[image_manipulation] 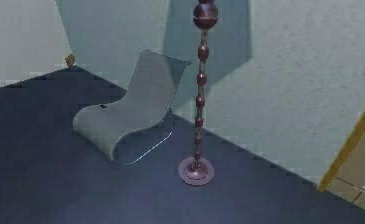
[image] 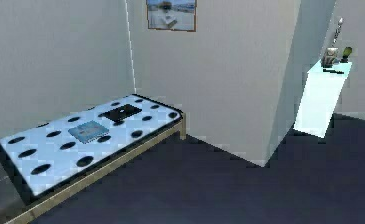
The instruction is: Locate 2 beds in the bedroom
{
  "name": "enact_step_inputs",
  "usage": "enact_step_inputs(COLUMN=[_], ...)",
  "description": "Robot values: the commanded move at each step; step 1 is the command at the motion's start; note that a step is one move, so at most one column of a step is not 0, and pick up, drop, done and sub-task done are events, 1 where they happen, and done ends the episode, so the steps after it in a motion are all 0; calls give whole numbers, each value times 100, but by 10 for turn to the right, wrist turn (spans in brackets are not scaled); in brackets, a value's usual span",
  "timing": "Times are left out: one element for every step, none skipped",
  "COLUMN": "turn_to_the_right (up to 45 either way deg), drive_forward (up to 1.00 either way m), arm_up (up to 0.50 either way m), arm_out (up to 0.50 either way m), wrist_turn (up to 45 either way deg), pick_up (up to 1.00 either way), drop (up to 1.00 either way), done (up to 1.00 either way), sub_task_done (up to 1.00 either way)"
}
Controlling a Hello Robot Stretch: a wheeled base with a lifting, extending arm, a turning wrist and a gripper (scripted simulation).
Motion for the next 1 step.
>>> enact_step_inputs(turn_to_the_right=[0], drive_forward=[40], arm_up=[0], arm_out=[0], wrist_turn=[0], pick_up=[0], drop=[0], done=[0], sub_task_done=[0])
